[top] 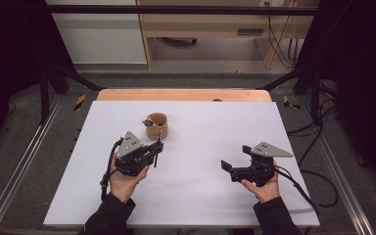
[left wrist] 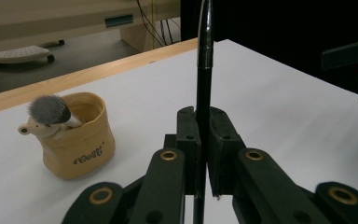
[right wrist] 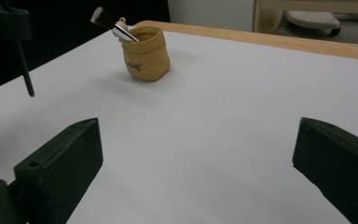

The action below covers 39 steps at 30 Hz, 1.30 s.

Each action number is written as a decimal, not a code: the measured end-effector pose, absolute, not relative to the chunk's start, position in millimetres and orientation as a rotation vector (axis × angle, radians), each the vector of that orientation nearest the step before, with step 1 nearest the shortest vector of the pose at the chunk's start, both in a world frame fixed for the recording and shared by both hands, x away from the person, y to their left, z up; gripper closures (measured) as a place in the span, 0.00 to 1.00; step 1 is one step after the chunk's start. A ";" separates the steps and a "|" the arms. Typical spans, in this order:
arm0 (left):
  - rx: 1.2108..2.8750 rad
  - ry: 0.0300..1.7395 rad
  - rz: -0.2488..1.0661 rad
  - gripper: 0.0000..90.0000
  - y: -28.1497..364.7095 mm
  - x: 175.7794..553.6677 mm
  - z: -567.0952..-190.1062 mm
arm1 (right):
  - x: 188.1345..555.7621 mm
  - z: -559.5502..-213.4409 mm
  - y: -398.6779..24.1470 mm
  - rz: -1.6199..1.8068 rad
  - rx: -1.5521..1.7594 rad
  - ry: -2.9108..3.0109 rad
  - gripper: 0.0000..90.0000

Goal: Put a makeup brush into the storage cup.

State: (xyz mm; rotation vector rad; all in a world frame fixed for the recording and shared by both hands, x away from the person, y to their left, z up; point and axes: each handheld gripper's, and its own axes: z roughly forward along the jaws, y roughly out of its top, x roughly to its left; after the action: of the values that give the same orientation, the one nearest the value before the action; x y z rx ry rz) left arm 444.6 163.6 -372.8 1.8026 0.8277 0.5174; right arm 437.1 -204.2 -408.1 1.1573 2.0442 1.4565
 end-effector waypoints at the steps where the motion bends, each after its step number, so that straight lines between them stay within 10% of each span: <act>1: 1.800 0.826 0.521 0.93 164.4 445.1 -371.1 | 437.1 -408.4 -204.8 1.449 1.159 2.041 0.01; 39: 1.738 0.820 0.630 0.94 155.4 492.7 -319.4 | 425.2 -415.1 -239.5 1.413 1.188 1.957 0.02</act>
State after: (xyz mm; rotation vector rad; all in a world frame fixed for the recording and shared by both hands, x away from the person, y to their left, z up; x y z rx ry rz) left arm 492.7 155.4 -319.4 1.7379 0.8197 0.6305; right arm 425.2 -239.5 -415.1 1.1877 1.9572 1.4125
